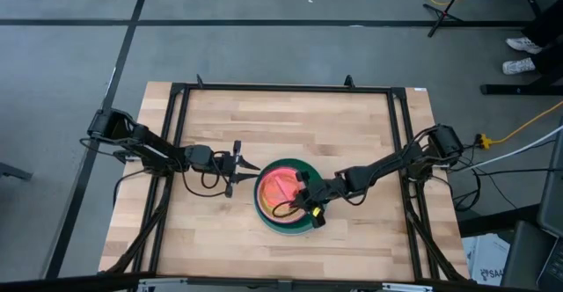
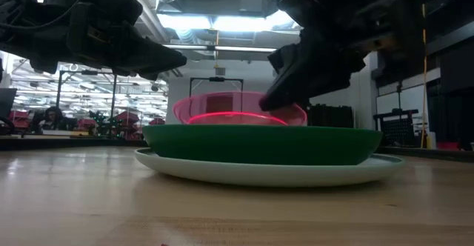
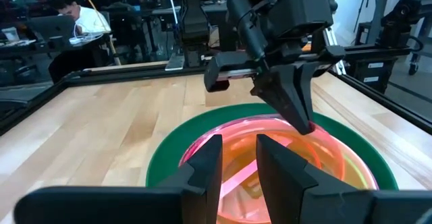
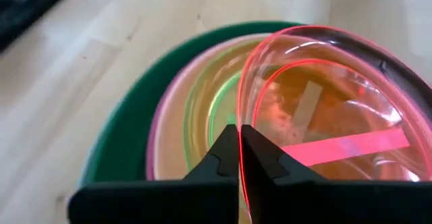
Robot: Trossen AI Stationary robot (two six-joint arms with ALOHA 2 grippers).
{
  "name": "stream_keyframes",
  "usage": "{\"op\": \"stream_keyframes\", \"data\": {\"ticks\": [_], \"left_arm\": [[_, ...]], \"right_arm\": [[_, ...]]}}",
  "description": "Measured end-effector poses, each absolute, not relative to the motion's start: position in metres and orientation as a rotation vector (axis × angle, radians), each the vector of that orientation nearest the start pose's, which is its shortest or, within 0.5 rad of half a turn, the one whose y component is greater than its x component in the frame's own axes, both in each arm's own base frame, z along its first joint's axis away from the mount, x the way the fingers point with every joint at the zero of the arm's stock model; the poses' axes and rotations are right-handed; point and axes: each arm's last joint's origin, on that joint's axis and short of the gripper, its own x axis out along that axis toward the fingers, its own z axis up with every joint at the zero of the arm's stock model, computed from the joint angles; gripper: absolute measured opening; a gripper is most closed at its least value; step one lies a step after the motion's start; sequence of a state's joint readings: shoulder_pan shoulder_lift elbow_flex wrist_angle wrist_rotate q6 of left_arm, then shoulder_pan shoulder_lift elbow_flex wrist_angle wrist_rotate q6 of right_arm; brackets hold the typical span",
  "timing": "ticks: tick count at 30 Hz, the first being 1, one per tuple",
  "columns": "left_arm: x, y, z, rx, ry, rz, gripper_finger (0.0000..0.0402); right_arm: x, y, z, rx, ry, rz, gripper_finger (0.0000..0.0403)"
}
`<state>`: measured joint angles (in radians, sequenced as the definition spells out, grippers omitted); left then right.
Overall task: Stack plastic plates
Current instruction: Stack the pink transparent plate on top of the green transparent plate
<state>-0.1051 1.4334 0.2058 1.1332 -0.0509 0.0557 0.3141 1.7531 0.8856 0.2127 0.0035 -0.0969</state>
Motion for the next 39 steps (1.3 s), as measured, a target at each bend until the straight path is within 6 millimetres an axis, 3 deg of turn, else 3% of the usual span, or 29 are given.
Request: {"op": "stream_keyframes", "data": {"ticks": [4,13,18,22,31,39], "left_arm": [[0.218,-0.022,0.145,0.063,0.093,-0.057,0.0085],[0.218,-0.022,0.145,0.063,0.093,-0.057,0.0085],[0.218,-0.022,0.145,0.063,0.093,-0.057,0.0085],[0.218,-0.022,0.145,0.063,0.093,-0.057,0.0085],[0.218,-0.021,0.145,0.063,0.093,-0.056,0.0085],[0.218,-0.021,0.145,0.064,0.099,-0.056,0.0085]], "right_arm": [[0.331,0.108,0.156,-0.141,0.651,0.336,0.0017],[0.331,0.108,0.156,-0.119,0.649,0.330,0.0116],[0.332,0.108,0.156,-0.118,0.646,0.329,0.0151],[0.334,0.109,0.162,-0.136,0.686,0.316,0.0158],[0.345,0.085,0.170,-0.228,0.694,-0.028,0.0159],[0.352,0.077,0.146,-0.182,0.761,0.011,0.0159]]}}
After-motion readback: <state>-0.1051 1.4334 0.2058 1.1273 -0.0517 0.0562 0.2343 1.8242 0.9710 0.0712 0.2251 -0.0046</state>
